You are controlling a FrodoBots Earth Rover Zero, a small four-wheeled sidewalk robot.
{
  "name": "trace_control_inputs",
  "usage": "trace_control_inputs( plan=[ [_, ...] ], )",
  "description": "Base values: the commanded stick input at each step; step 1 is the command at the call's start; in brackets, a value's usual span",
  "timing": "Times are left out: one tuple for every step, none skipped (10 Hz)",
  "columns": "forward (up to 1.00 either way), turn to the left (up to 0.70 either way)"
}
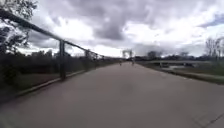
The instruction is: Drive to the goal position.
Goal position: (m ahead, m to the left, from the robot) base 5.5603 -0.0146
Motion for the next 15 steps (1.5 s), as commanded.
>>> trace_control_inputs(
  plan=[
    [1.00,-0.11],
    [1.00,-0.11],
    [1.00,-0.11],
    [1.00,-0.11],
    [1.00,-0.11],
    [1.00,-0.11],
    [1.00,-0.11],
    [1.00,-0.11],
    [1.00,-0.11],
    [1.00,-0.07],
    [1.00,-0.02],
    [1.00,0.00],
    [1.00,0.00],
    [1.00,0.00],
    [1.00,0.00]
  ],
)
